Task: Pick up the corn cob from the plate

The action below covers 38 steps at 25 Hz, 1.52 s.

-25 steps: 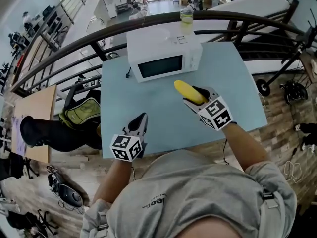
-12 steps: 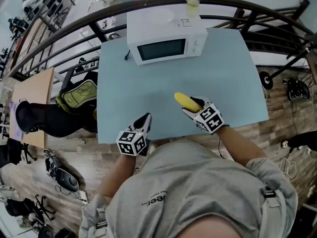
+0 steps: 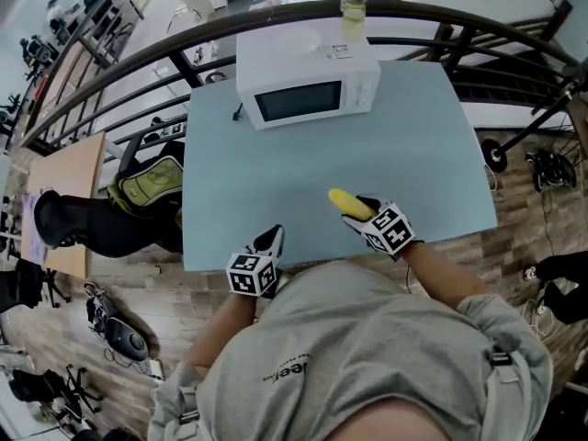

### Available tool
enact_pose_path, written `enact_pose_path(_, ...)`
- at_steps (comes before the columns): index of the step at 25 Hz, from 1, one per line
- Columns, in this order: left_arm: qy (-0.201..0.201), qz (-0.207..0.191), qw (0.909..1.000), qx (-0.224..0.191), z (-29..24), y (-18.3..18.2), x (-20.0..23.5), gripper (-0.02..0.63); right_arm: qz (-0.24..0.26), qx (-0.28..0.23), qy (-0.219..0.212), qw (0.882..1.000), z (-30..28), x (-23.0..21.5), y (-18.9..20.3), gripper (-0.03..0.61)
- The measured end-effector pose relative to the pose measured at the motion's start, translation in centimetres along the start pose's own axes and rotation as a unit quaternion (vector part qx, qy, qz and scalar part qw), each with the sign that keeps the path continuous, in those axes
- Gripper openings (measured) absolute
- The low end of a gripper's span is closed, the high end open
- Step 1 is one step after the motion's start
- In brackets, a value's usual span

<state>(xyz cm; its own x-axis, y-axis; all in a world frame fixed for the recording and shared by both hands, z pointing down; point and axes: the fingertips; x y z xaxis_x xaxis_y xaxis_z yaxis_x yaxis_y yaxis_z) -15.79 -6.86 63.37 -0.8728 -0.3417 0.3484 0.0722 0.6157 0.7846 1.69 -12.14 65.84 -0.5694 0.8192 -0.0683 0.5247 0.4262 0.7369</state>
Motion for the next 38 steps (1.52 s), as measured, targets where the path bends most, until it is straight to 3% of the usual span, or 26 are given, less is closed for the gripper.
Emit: enact_pose_path(38,-0.005,0.0,0.9999,-0.009,1.0,-0.9,0.1,0.018,-0.02,-0.042,0.005,0.999,1.6,-1.5,-2.0,0.261)
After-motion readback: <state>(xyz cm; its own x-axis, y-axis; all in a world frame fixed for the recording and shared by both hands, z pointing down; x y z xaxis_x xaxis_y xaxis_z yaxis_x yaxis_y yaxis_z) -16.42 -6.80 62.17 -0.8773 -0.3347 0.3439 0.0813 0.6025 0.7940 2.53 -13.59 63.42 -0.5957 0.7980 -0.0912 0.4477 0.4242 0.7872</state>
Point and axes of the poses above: the fingertips, and each gripper's own axes: z backward along the fingers, x to its left, y out of its underside, and after that the axes turned 3 degrees about z, right-handed
